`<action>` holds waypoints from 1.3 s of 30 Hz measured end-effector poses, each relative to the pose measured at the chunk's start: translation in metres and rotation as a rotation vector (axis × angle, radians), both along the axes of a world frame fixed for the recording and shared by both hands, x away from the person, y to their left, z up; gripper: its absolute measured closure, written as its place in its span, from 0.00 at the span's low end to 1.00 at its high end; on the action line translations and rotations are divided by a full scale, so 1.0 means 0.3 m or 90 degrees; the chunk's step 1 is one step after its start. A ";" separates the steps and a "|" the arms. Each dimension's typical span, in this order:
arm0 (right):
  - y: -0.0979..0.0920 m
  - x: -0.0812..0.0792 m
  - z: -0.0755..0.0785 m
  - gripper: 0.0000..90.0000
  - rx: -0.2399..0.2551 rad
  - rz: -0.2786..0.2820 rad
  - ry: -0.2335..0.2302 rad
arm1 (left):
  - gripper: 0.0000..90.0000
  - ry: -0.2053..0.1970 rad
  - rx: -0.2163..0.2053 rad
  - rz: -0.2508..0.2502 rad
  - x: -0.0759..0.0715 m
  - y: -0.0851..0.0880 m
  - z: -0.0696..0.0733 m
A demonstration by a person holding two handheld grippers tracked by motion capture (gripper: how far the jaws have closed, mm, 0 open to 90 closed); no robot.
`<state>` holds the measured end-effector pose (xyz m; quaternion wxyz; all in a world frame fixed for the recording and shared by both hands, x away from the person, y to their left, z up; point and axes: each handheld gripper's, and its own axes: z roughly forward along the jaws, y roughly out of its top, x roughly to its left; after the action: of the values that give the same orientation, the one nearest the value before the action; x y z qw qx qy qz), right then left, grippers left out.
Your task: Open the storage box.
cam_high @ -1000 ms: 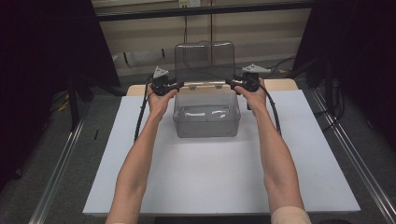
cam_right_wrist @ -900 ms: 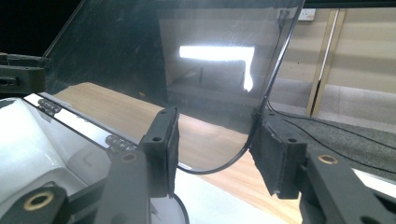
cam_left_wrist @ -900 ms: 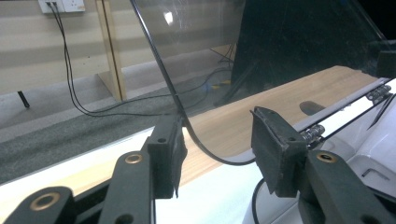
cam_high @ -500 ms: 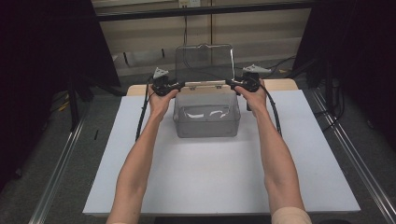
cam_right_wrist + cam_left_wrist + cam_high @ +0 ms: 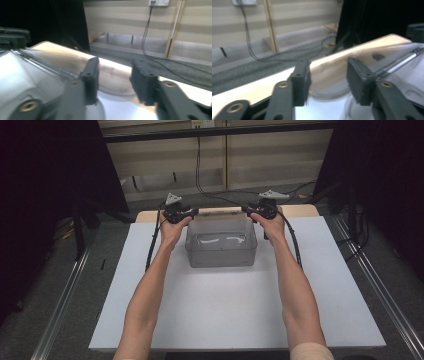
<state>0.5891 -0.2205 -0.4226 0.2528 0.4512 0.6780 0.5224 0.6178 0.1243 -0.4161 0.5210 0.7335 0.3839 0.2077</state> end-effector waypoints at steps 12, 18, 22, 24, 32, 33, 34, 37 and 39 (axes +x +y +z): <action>-0.007 -0.010 -0.004 0.40 -0.008 -0.045 -0.006 | 0.33 0.015 -0.032 0.019 -0.005 0.022 -0.009; -0.010 -0.030 0.004 0.28 -0.015 -0.049 -0.012 | 0.22 0.009 -0.020 0.010 -0.028 0.022 0.006; -0.007 -0.052 0.018 0.24 -0.019 -0.046 -0.025 | 0.16 0.002 -0.002 0.017 -0.056 0.026 0.014; -0.007 -0.067 0.027 0.23 -0.022 -0.046 -0.037 | 0.14 -0.006 -0.014 0.025 -0.067 0.036 0.024; -0.013 -0.111 0.046 0.13 -0.024 -0.049 -0.054 | 0.06 -0.028 -0.018 0.019 -0.110 0.025 0.057; -0.009 -0.117 0.053 0.10 -0.025 -0.048 -0.057 | 0.05 -0.032 -0.020 0.019 -0.114 0.024 0.060; -0.007 -0.120 0.056 0.09 -0.023 -0.046 -0.060 | 0.05 -0.036 -0.026 0.017 -0.121 0.022 0.064; -0.003 -0.142 0.060 0.05 -0.019 -0.048 -0.067 | 0.05 -0.043 -0.032 0.012 -0.143 0.021 0.078; -0.004 -0.158 0.058 0.00 -0.023 -0.051 -0.069 | 0.05 -0.043 -0.032 0.005 -0.161 0.025 0.085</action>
<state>0.5416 -0.2218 -0.4051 0.3182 0.4440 0.6542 0.5231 0.5694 0.1318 -0.3905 0.5510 0.7112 0.3742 0.2249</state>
